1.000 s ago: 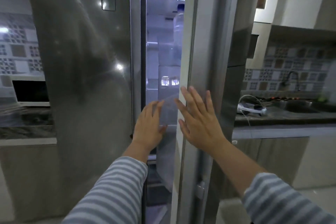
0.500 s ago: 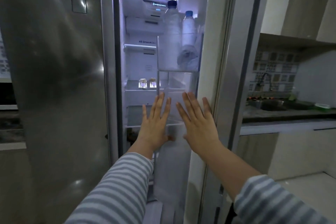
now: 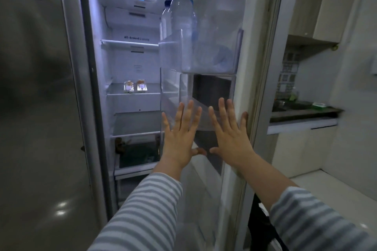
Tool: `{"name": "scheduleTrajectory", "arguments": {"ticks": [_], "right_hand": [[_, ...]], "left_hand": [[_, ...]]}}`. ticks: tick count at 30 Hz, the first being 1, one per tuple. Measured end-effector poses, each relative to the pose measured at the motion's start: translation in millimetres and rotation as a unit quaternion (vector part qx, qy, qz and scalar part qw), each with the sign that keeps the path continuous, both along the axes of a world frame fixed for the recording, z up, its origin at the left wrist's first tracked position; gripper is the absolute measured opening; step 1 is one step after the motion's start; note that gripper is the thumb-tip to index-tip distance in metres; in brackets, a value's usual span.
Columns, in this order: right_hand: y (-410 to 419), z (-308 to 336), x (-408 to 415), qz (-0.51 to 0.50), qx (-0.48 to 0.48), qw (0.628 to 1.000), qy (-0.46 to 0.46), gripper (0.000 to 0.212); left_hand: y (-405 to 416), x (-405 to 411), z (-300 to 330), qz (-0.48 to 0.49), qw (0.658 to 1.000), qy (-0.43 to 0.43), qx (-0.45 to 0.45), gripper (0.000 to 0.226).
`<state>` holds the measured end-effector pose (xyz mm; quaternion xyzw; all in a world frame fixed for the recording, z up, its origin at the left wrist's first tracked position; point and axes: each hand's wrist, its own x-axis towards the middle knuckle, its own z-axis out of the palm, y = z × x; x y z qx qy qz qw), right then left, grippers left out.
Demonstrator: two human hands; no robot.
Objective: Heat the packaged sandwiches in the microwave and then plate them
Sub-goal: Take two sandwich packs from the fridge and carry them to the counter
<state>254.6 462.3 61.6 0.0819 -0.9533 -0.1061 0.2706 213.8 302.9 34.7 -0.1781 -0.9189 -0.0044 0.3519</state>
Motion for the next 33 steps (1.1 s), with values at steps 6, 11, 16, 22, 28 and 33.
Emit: {"name": "scheduleTrajectory", "arguments": {"ticks": [6,11,16,22,28,33], "right_hand": [[34.7,-0.7,0.6,0.001,-0.007,1.000,0.002,0.136],[48.5,-3.3,-4.2,0.002,-0.005,1.000,0.008,0.137],[35.1,-8.6,2.7,0.004,-0.027,0.999,0.030,0.128],[-22.8,-31.3,12.4,0.136,-0.051,0.978,0.150,0.086],[-89.3,-81.2,7.6,0.218,-0.083,0.972,0.033,0.055],[-133.7,-125.2,-25.3,0.195,-0.104,0.947,-0.232,0.054]], "left_hand": [[37.5,5.8,0.1,-0.001,1.000,0.003,0.007,0.137],[49.9,7.7,0.5,0.005,1.000,-0.006,-0.002,0.132],[33.6,13.4,1.2,-0.004,0.999,0.020,-0.027,0.127],[-27.7,39.8,7.0,-0.023,0.998,-0.032,0.053,0.079],[-110.4,54.9,-34.7,0.092,0.967,-0.219,0.092,0.047],[-163.6,41.8,-68.6,0.150,0.906,-0.374,0.128,0.033]]}}
